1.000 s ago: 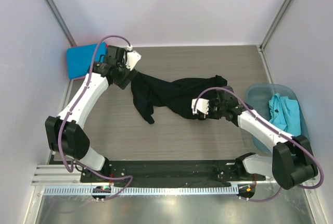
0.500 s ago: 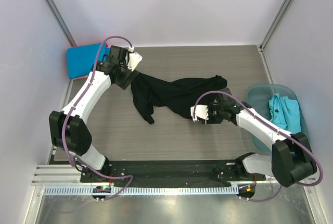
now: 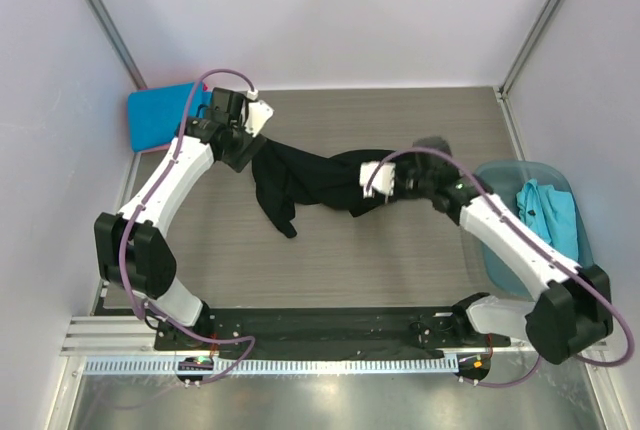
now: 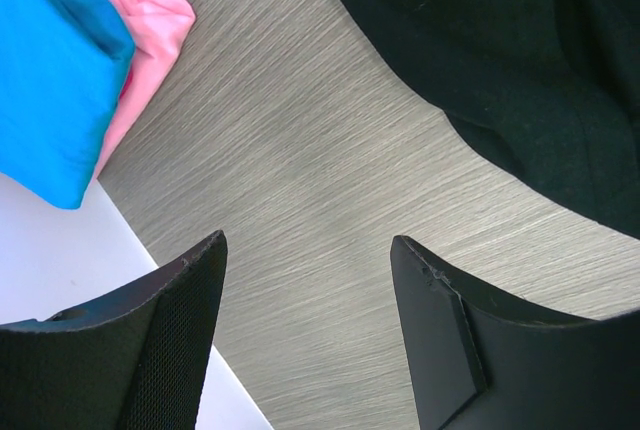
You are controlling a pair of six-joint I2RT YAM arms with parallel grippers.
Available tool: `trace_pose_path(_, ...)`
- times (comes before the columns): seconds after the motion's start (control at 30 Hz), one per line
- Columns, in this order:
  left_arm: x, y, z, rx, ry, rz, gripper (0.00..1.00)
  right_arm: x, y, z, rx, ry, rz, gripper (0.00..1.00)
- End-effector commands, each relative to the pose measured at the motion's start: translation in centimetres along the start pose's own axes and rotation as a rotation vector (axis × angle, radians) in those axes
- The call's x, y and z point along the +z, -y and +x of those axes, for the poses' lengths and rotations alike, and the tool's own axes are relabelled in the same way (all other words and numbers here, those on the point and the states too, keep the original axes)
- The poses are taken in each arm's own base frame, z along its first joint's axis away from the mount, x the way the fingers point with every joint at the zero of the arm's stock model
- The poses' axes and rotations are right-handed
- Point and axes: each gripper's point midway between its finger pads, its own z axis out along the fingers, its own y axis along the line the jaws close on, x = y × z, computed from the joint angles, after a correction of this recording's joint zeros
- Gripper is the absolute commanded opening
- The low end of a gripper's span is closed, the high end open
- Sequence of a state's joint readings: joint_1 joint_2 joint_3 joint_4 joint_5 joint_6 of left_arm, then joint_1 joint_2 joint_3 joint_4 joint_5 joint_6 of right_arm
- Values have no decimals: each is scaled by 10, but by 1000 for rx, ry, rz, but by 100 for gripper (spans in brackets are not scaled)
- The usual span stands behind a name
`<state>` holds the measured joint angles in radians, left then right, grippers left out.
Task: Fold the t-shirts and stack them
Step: Flatten the tshirt out
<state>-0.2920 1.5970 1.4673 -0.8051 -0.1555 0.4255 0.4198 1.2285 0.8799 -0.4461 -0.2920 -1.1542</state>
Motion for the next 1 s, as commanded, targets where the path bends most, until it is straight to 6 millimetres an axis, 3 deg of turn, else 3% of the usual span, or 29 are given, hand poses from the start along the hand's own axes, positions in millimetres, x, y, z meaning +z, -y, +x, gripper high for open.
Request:
trace_pose_path(0.0, -16, -7, -19, -19, 79, 2, 67, -74, 104, -84, -9, 205, 319, 1)
trace_pose_path(0.07, -15, -2, -21, -18, 86, 28, 67, -80, 142, -83, 30, 190, 434, 1)
trace_pose_path(0.1, -13, 1, -22, -13, 86, 37, 67, -62, 157, -74, 75, 162, 432, 1)
trace_pose_path(0.13, -15, 5, -24, -7, 90, 61, 67, -57, 174, -65, 92, 143, 475, 1)
trace_pose_path(0.23, -14, 26, -22, 35, 80, 133, 67, -7, 195, -22, 171, 7, 485, 1)
trace_pose_path(0.27, -13, 35, -20, 45, 77, 159, 67, 3, 197, -13, 188, -29, 479, 1)
trace_pose_path(0.3, -13, 53, -22, 73, 87, 214, 67, 1, 211, -10, 203, -62, 516, 1)
trace_pose_path(0.33, -9, 69, -14, 105, 66, 263, 67, 23, 207, 3, 257, -91, 485, 1)
trace_pose_path(0.37, -8, 88, -13, 148, 59, 298, 66, 27, 209, 4, 268, -96, 483, 1)
trace_pose_path(0.57, 14, 151, 4, 285, -15, 413, 69, 21, 224, 5, 293, -125, 526, 1)
trace_pose_path(0.63, 25, 156, 6, 272, -77, 409, 69, 16, 227, 5, 288, -131, 536, 1)
trace_pose_path(0.67, 41, 165, 13, 271, -139, 433, 69, 13, 227, 6, 290, -139, 540, 1)
trace_pose_path(0.7, 44, 164, 0, 242, -133, 430, 69, 12, 225, 6, 291, -142, 538, 1)
trace_pose_path(0.9, 84, 164, -19, 193, -178, 375, 68, 6, 212, 11, 294, -157, 530, 1)
trace_pose_path(0.97, 82, 158, -29, 188, -164, 355, 67, 4, 210, 12, 289, -162, 530, 1)
